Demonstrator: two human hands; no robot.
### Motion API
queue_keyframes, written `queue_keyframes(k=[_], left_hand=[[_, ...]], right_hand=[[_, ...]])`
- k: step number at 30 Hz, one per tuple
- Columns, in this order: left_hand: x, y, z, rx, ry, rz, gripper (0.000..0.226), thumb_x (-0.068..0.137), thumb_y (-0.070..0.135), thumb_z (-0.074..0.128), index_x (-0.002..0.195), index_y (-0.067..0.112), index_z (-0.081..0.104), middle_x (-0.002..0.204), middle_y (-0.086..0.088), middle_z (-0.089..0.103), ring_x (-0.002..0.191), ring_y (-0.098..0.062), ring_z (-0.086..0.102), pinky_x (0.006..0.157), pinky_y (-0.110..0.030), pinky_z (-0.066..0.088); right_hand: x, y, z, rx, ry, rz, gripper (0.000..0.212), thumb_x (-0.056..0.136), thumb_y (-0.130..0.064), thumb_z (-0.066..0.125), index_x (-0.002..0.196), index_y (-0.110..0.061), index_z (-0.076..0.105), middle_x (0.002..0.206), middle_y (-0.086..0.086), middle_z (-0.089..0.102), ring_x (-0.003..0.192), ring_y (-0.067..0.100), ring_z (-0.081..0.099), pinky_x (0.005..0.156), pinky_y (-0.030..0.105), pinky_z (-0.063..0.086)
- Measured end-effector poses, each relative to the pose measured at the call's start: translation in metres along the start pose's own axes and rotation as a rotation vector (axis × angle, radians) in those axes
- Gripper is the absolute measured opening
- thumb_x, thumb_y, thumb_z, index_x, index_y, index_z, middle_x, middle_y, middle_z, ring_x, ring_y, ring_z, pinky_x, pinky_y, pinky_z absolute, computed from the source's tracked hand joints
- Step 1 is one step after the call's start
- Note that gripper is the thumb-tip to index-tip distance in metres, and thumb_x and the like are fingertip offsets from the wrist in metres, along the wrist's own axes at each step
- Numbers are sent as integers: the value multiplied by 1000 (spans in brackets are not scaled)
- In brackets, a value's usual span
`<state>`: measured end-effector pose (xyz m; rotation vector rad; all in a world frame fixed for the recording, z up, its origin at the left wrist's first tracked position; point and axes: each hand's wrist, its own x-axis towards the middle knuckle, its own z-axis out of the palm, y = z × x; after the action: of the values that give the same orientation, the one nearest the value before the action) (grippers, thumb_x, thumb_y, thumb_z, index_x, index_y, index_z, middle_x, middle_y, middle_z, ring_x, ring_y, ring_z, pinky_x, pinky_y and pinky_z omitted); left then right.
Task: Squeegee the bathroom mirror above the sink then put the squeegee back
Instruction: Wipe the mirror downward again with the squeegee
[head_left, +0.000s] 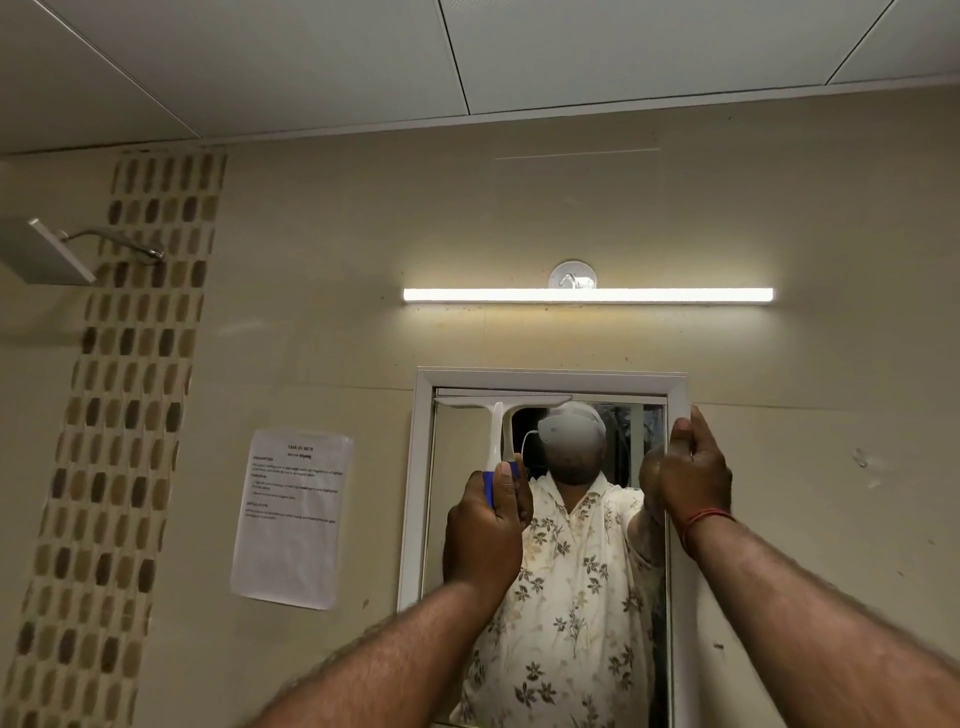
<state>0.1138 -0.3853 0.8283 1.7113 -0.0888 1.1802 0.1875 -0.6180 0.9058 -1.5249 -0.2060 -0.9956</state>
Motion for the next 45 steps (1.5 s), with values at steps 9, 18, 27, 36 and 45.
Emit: queue_keyframes(k=[9, 18, 27, 36, 45], left_hand=[[5, -7, -14, 16, -59, 29, 55, 105, 74, 35, 100, 29, 67, 81, -1, 76, 75, -15, 75, 73, -52, 65], [6, 1, -9, -26, -43, -13, 57, 104, 78, 36, 98, 30, 66, 83, -3, 77, 76, -22, 77, 69, -55, 67], [3, 3, -9, -15, -33, -44, 54, 106, 70, 37, 98, 26, 67, 83, -6, 76, 78, -27, 76, 73, -54, 65], [1, -7, 0, 30, 18, -39, 52, 110, 65, 38, 99, 26, 69, 82, 3, 76, 78, -16, 74, 78, -47, 65], [-35, -33, -2, 54, 20, -47, 59, 106, 68, 31, 103, 22, 67, 85, 5, 73, 82, -16, 72, 79, -46, 65]], right_hand=[[0, 2, 2, 2, -4, -5, 51, 118, -44, 39, 167, -30, 45, 165, 8, 53, 153, 36, 48, 126, 44, 35], [0, 3, -3, 4, -36, 6, 52, 118, -47, 41, 167, -33, 43, 168, 5, 51, 155, 34, 45, 127, 44, 33], [0, 4, -3, 10, -39, 6, 51, 117, -46, 43, 166, -34, 45, 168, 2, 51, 155, 31, 45, 125, 39, 33], [-6, 13, -3, 74, -9, 44, 47, 117, -43, 45, 163, -34, 51, 165, -1, 55, 153, 25, 49, 114, 22, 30], [-22, 25, -6, 89, -23, 28, 47, 118, -43, 41, 164, -35, 49, 170, -5, 47, 161, 11, 30, 118, 18, 21]])
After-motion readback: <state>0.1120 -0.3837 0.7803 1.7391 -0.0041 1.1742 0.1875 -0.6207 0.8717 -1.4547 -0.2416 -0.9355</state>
